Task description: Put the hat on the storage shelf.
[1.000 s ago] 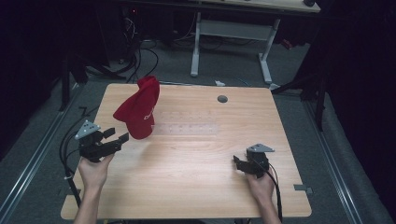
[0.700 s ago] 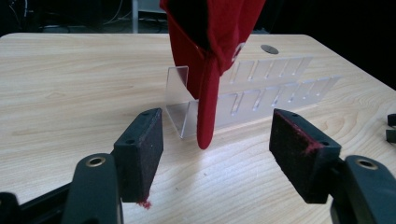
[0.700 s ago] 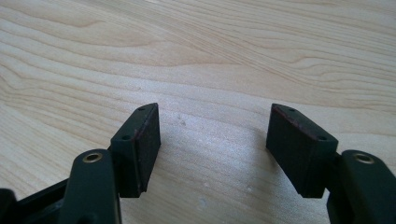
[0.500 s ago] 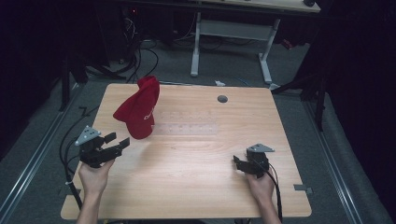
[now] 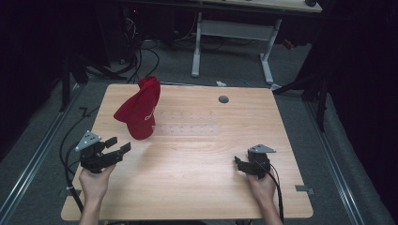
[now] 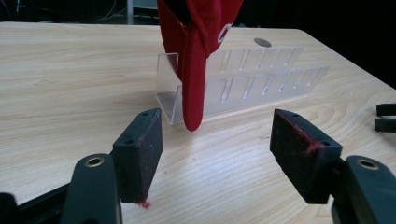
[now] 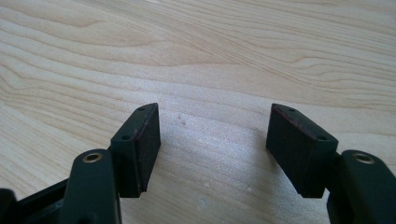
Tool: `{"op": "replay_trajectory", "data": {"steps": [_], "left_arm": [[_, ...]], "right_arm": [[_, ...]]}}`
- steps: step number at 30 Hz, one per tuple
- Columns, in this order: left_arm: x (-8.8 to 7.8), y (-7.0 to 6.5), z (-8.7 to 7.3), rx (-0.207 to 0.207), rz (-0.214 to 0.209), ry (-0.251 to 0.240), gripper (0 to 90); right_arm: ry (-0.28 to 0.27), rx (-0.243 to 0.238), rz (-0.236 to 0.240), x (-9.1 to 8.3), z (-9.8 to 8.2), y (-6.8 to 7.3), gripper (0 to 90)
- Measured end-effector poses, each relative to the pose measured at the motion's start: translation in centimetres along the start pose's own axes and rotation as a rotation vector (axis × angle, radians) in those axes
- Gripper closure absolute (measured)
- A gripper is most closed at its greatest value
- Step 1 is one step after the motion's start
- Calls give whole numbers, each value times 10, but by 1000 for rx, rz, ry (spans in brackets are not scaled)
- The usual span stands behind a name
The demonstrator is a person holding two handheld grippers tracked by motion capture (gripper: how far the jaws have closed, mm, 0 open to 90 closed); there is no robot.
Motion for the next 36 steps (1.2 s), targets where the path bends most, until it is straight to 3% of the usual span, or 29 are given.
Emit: {"op": "replay_trajectory", "data": {"steps": [21,36], "left_arm": [[-4,0,-18,-6,4,30,336],[11,-3,-41,51,25,104,322]], "right_arm": [[0,0,0,0,0,0,355],[0,1,0,0,0,0,355]]}}
Point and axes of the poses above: each handheld gripper's, and its own axes: x roughly forward along the jaws, z roughly out of its top, y roughly to its left, the point moved 1 cm from there along x, roughly forward along the jaws, and after that the axes turned 13 degrees about x, right-handed, at the moved point
